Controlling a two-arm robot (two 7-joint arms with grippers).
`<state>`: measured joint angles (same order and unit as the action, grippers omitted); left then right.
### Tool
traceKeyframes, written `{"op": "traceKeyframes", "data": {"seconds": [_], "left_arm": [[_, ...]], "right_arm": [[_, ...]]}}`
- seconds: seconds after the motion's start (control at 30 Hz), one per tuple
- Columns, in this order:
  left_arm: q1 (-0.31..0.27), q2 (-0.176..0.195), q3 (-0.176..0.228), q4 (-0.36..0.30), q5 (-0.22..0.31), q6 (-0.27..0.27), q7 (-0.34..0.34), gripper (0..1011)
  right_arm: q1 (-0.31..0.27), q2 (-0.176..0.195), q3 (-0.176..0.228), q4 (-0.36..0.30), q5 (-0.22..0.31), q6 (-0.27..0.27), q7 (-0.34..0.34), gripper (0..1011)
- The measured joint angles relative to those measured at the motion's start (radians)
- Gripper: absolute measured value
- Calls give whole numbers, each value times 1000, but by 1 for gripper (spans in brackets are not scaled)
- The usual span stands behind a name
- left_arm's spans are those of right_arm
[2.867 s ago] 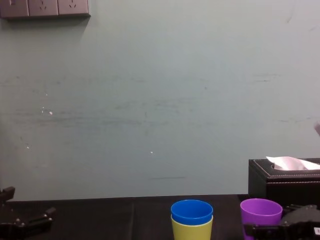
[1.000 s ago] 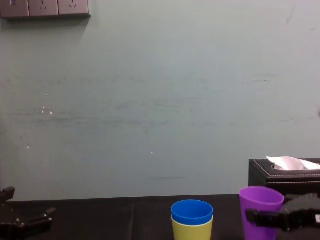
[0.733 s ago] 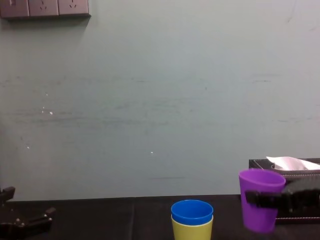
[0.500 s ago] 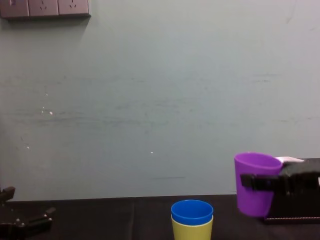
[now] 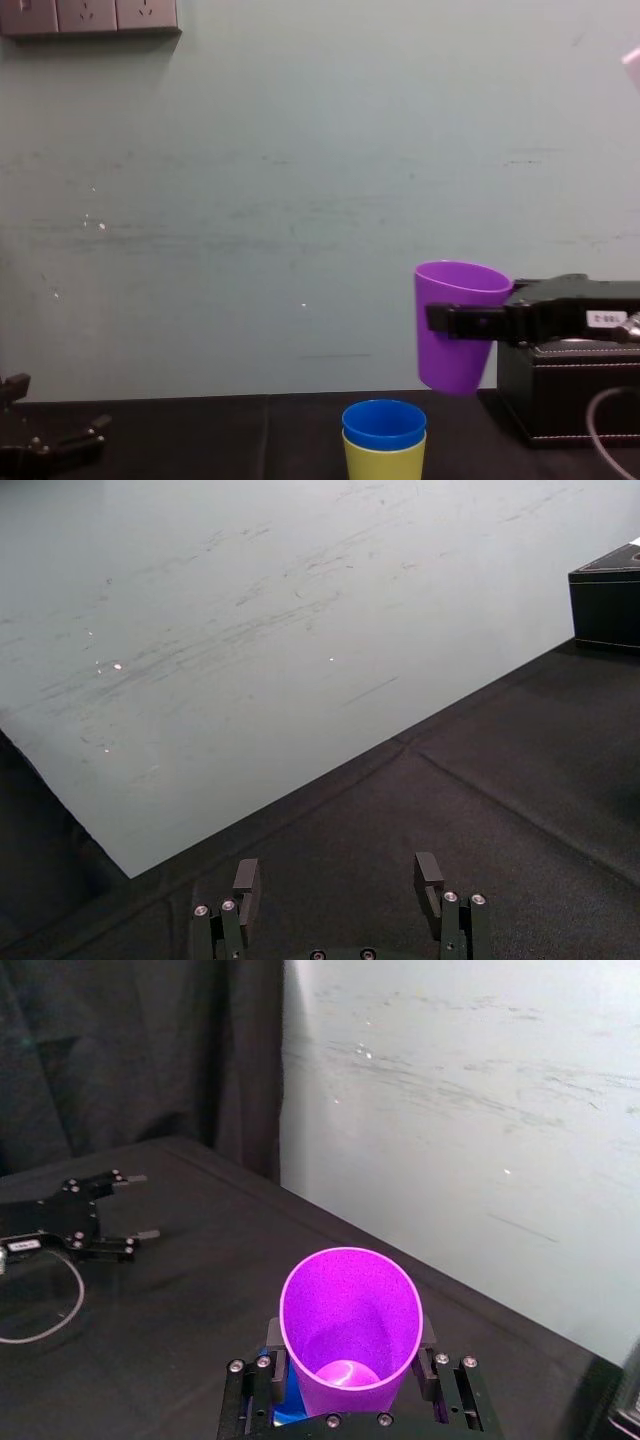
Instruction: Stack the three plastic cups sequentially using one hand.
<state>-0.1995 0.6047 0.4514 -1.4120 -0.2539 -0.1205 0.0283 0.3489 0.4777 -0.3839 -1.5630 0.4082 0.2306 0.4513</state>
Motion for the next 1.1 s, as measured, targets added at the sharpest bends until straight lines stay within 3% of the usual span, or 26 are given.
{"op": "traceKeyframes", "data": {"seconds": [0.53, 1.1], "left_arm": [[0, 0, 0, 0, 0, 0, 0, 1010], [0, 0, 0, 0, 0, 0, 0, 1010]], "right_arm": [[45, -38, -68, 22, -24, 10, -15, 726], [64, -58, -95, 63, -43, 9, -13, 726]]}}
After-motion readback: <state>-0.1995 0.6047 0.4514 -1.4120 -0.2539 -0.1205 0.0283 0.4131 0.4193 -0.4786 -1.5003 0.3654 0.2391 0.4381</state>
